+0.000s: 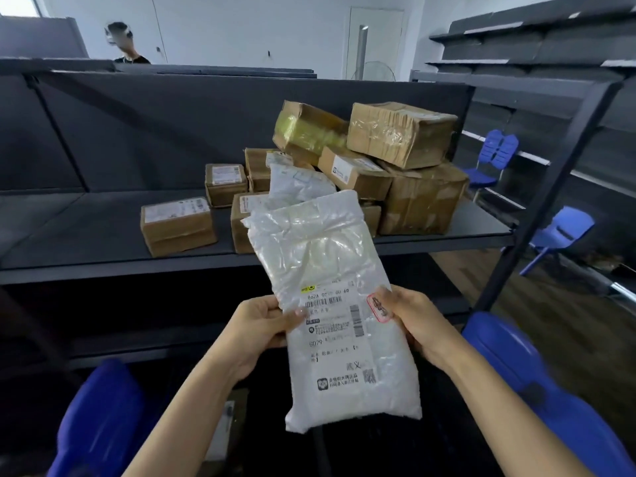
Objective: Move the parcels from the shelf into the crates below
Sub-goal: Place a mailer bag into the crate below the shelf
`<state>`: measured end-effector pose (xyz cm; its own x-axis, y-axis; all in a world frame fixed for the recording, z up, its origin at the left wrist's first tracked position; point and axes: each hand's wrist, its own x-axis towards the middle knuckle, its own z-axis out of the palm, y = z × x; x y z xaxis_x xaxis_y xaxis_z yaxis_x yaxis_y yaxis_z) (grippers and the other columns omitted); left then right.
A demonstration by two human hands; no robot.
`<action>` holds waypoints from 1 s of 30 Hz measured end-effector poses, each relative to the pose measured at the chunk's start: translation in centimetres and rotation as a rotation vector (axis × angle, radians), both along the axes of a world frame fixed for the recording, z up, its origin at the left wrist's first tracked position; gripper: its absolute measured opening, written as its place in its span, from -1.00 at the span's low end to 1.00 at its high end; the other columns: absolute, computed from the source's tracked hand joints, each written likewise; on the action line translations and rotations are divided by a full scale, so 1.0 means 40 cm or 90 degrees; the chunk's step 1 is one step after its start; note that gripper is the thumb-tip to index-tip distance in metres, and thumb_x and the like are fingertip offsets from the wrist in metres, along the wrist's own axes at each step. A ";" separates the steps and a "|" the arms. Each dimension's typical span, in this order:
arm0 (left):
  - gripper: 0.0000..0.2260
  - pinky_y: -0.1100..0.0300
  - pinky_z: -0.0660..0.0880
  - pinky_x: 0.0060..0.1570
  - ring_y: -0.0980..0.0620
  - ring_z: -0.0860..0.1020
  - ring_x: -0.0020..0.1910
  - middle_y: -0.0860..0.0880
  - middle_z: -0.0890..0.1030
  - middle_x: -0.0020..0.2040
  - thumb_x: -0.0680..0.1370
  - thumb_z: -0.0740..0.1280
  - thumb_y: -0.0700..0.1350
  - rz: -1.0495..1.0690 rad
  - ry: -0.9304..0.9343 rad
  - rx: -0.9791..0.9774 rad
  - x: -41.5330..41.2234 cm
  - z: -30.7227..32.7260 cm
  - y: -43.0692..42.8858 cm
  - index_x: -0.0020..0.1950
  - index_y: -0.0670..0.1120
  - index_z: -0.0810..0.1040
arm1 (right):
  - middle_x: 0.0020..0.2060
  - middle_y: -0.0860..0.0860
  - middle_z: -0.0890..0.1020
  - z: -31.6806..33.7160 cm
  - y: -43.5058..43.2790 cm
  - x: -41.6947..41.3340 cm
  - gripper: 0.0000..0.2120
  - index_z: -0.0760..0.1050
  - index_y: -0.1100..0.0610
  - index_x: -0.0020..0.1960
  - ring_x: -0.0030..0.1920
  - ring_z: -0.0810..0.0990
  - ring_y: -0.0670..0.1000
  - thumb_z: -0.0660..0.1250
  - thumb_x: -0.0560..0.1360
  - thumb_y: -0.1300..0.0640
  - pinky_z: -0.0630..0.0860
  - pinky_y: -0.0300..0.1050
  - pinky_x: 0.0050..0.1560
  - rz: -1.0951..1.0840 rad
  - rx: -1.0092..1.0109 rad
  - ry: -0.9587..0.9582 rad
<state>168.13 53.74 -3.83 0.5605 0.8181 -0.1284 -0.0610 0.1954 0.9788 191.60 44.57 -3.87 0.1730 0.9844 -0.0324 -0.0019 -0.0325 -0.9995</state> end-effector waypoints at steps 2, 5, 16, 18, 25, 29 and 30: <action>-0.61 0.15 0.64 -0.22 -0.08 0.70 -0.12 -0.18 0.71 -0.06 0.29 0.48 -0.13 0.058 -0.015 -0.009 0.045 -0.022 -0.005 0.06 -0.26 0.61 | 0.01 0.06 0.71 -0.056 -0.025 0.057 -0.46 0.67 -0.02 0.03 0.02 0.69 0.08 0.52 0.17 -0.32 0.60 -0.16 -0.09 0.056 -0.041 0.009; -0.71 0.16 0.64 -0.25 -0.06 0.70 -0.14 -0.17 0.71 -0.08 0.35 0.47 -0.19 0.136 -0.016 -0.037 0.126 -0.076 -0.027 0.04 -0.24 0.61 | -0.02 0.07 0.72 -0.132 -0.059 0.150 -0.54 0.68 0.01 0.00 -0.01 0.70 0.05 0.57 0.20 -0.20 0.59 -0.21 -0.11 0.097 -0.091 -0.033; -0.60 0.09 0.60 0.04 -0.06 0.65 0.07 -0.13 0.67 0.10 0.42 0.43 -0.06 0.308 -0.072 -0.141 0.282 -0.287 -0.128 0.22 -0.15 0.54 | -0.25 -0.11 0.70 -0.308 -0.059 0.478 -0.94 0.61 0.07 -0.09 -0.29 0.65 -0.23 0.45 0.44 0.12 0.51 -0.37 -0.27 0.181 -0.275 -0.265; -0.58 0.12 0.60 -0.03 -0.03 0.66 0.05 -0.08 0.68 0.10 0.40 0.47 -0.06 0.394 -0.058 -0.132 0.230 -0.309 -0.120 0.24 -0.03 0.51 | -0.20 -0.10 0.68 -0.358 -0.055 0.514 -0.87 0.61 0.11 -0.05 -0.23 0.63 -0.20 0.46 0.44 0.09 0.50 -0.35 -0.21 0.230 -0.318 -0.341; -0.32 0.29 0.52 0.01 0.08 0.57 0.10 0.00 0.55 0.18 0.43 0.48 -0.24 0.151 0.346 -0.070 0.242 -0.513 -0.113 0.48 -0.10 0.26 | -0.21 -0.03 0.54 -0.582 -0.064 0.562 -0.69 0.56 0.28 0.00 -0.18 0.47 -0.10 0.44 0.45 0.03 0.36 -0.20 -0.22 0.455 -0.444 -0.519; -0.34 0.34 0.42 -0.23 0.02 0.51 0.10 -0.02 0.46 0.24 0.45 0.46 -0.10 0.108 0.541 -0.018 0.314 -0.650 -0.148 0.48 -0.03 0.24 | -0.20 -0.02 0.53 -0.630 -0.045 0.550 -0.62 0.53 0.29 0.00 -0.19 0.45 -0.09 0.43 0.44 -0.03 0.35 -0.17 -0.21 0.516 -0.478 -0.548; -0.39 0.32 0.42 -0.28 0.03 0.51 0.00 -0.02 0.50 0.18 0.45 0.45 -0.13 0.137 0.525 -0.050 0.323 -0.677 -0.154 0.44 -0.03 0.30 | -0.20 -0.02 0.53 -0.634 -0.037 0.546 -0.64 0.53 0.28 -0.02 -0.19 0.46 -0.08 0.43 0.45 -0.03 0.35 -0.17 -0.21 0.529 -0.480 -0.562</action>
<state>181.06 47.57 -30.91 0.0958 0.8679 -0.4875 0.6214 0.3305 0.7104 213.45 43.08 -29.24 -0.1980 0.6043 -0.7718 0.8838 -0.2304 -0.4072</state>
